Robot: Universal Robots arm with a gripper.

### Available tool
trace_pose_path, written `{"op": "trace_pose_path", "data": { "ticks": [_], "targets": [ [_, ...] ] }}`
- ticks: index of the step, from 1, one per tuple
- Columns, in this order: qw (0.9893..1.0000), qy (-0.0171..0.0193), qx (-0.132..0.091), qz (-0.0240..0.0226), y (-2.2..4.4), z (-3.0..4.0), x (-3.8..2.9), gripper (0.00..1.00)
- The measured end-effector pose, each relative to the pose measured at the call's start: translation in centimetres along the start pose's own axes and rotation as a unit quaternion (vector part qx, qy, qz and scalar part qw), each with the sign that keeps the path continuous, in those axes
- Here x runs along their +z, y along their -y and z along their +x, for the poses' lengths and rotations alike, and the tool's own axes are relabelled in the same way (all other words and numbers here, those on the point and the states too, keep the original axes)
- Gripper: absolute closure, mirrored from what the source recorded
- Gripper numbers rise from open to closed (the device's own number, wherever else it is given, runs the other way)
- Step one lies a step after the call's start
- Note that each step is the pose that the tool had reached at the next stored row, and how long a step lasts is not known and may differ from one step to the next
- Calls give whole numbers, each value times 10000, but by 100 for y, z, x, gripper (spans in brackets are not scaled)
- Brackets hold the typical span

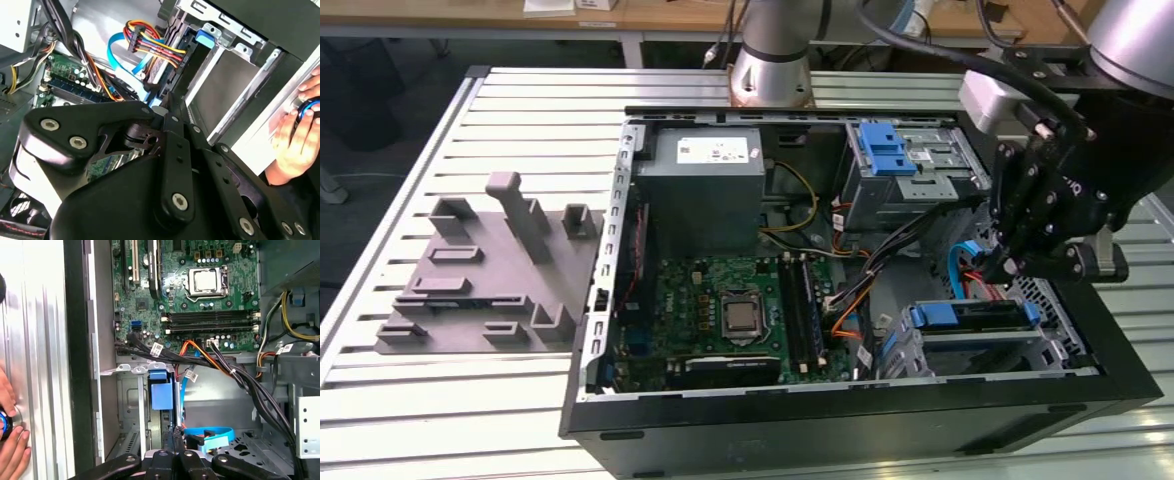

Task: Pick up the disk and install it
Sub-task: 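Insert the second disk wire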

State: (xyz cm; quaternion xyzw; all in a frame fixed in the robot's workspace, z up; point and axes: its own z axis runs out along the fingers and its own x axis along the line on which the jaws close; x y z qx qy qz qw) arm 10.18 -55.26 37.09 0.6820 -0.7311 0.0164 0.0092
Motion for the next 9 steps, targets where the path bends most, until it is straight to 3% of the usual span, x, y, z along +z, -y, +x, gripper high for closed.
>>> {"op": "trace_pose_path", "data": {
  "ticks": [9],
  "targets": [
    [10000, 1, 0, 0, -37, -59, -68, 89]
  ]
}}
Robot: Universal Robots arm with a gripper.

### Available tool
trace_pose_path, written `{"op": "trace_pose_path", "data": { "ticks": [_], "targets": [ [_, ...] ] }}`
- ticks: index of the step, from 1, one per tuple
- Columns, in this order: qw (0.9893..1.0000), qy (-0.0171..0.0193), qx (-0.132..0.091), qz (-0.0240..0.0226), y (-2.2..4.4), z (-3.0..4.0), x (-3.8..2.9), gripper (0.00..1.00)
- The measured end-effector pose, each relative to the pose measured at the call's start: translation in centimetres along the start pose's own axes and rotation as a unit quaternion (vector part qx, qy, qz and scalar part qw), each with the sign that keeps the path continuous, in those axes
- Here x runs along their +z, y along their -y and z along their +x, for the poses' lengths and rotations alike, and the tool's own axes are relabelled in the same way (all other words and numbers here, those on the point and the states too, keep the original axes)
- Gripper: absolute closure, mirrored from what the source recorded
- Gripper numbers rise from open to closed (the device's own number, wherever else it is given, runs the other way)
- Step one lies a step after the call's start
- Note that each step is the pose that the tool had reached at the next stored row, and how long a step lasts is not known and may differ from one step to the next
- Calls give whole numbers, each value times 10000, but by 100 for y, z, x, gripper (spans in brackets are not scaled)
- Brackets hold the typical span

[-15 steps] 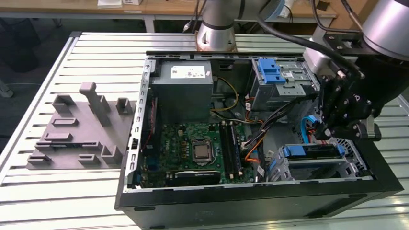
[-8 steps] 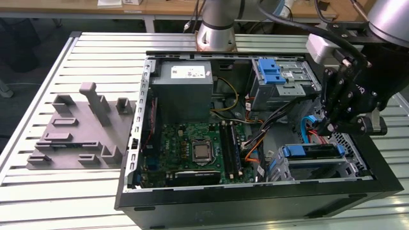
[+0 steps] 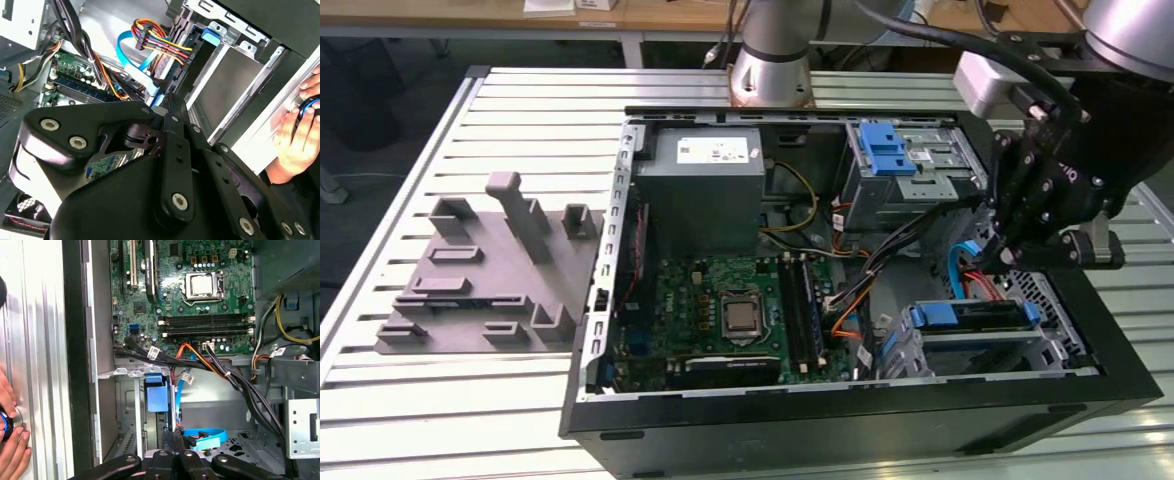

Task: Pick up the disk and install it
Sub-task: 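Insert the second disk wire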

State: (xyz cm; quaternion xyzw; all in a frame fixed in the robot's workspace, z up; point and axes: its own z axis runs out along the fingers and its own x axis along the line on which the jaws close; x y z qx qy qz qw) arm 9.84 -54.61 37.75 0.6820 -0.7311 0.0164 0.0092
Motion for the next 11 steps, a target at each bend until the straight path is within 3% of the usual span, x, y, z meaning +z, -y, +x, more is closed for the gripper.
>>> {"op": "trace_pose_path", "data": {
  "ticks": [11],
  "targets": [
    [10000, -3, 0, 0, -12, -110, -21, 89]
  ]
}}
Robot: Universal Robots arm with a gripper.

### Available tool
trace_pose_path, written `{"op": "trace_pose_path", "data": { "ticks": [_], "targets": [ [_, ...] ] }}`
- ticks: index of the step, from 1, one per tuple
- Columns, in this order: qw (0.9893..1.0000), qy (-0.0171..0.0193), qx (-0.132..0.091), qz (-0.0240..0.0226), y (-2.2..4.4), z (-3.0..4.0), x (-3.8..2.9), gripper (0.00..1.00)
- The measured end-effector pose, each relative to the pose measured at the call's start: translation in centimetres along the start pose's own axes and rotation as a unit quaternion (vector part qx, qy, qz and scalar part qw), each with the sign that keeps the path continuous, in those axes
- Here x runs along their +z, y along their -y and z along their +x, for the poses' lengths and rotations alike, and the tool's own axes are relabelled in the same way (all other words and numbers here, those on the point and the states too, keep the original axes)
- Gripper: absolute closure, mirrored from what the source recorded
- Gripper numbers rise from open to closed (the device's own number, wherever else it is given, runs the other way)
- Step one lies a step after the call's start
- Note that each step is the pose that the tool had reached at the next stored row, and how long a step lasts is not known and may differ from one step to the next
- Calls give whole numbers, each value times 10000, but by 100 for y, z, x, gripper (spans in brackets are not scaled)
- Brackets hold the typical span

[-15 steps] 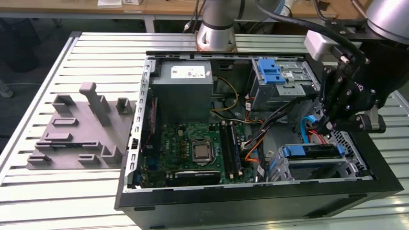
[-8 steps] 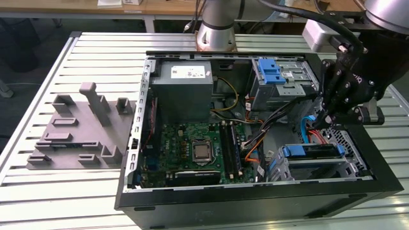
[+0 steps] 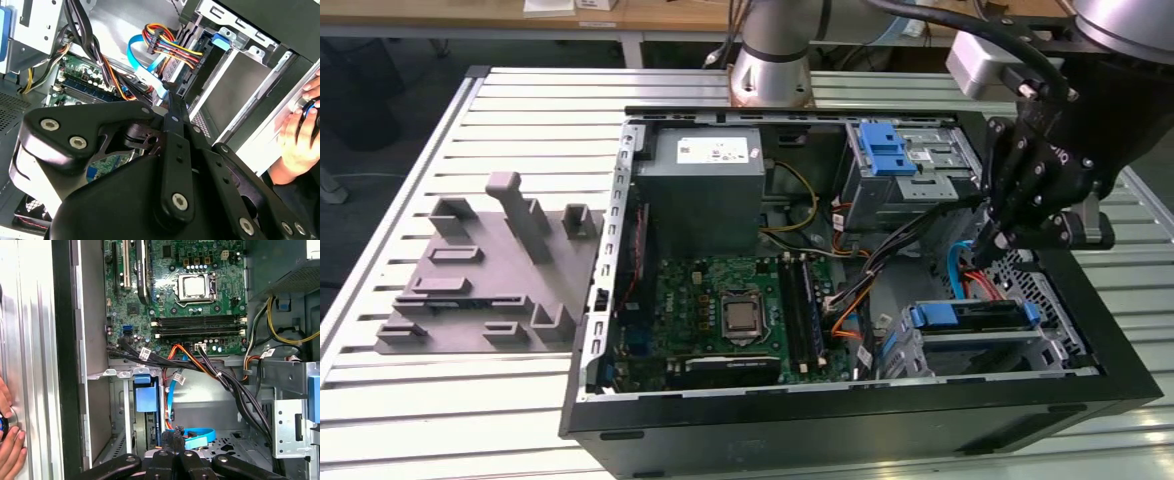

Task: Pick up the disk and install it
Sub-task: 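Insert the second disk wire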

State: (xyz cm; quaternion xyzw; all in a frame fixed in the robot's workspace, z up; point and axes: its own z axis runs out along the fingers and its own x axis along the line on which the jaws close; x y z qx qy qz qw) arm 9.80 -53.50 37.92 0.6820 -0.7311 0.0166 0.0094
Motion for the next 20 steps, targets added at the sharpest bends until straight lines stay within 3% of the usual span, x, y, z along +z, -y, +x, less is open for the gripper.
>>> {"op": "trace_pose_path", "data": {
  "ticks": [13, 14, 19, 20],
  "targets": [
    [10000, -14, 0, 0, -1, -19, -30, 89],
    [10000, -14, 0, 0, -2, -26, -29, 83],
    [10000, -13, 0, 0, -3, -44, 2, 82],
    [10000, -14, 0, 0, -3, -46, 9, 75]
  ]
}}
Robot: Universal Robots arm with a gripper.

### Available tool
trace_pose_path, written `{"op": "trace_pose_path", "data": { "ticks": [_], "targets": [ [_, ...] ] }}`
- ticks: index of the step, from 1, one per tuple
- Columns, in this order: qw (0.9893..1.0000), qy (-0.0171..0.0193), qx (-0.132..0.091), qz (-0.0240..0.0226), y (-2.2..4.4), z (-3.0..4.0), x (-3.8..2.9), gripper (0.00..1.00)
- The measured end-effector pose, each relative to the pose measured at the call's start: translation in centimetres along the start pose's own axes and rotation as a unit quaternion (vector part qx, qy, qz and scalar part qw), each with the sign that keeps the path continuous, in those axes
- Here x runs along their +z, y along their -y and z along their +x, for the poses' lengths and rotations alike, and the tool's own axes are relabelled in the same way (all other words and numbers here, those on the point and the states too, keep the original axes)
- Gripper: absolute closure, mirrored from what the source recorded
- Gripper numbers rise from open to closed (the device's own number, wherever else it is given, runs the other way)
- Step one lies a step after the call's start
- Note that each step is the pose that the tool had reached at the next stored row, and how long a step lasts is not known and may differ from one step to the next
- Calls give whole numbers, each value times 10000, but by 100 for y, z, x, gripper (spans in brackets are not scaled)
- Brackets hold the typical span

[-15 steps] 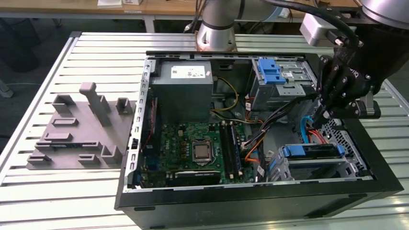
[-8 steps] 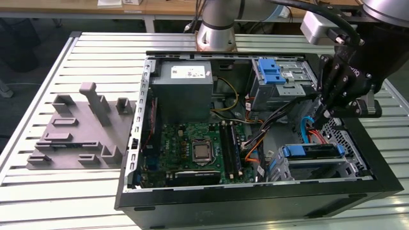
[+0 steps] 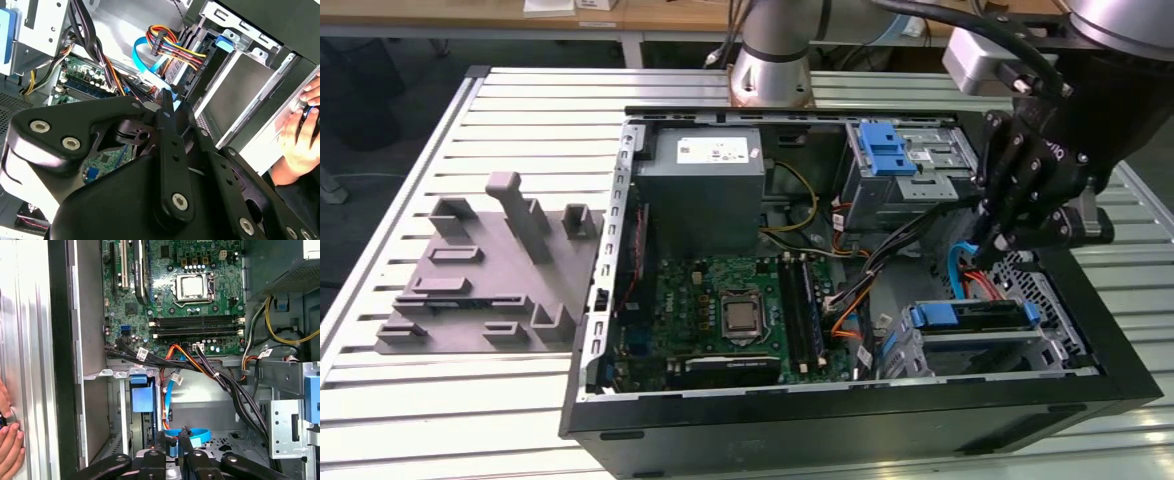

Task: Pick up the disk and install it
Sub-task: 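Insert the second disk wire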

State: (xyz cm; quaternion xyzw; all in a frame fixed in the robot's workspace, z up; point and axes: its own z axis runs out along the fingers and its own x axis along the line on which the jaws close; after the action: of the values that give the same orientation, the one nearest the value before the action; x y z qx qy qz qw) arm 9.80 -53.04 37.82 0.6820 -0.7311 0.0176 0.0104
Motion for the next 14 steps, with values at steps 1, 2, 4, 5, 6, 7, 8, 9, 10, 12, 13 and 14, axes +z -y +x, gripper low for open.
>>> {"op": "trace_pose_path", "data": {
  "ticks": [1, 2, 4, 5, 6, 7, 8, 9, 10, 12, 13, 14],
  "targets": [
    [10000, -1, 0, 0, 0, -3, 6, 75],
    [10000, -1, 0, 0, 0, -6, 14, 75],
    [10000, -1, 0, 0, -1, -11, 30, 75],
    [10000, -2, 0, 0, -1, -14, 39, 75],
    [10000, -2, 0, 0, -1, -16, 50, 75],
    [10000, -1, 0, 0, -1, -17, 61, 75],
    [10000, -2, 0, 0, -1, -17, 71, 75],
    [10000, -4, 0, 1, -1, -18, 80, 75],
    [10000, -8, 0, 1, -1, -18, 89, 75],
    [10000, -25, 0, 2, -1, -19, 104, 75],
    [10000, -36, 0, 2, -1, -19, 110, 75],
    [10000, -44, 0, 3, -1, -19, 115, 75]
  ]
}}
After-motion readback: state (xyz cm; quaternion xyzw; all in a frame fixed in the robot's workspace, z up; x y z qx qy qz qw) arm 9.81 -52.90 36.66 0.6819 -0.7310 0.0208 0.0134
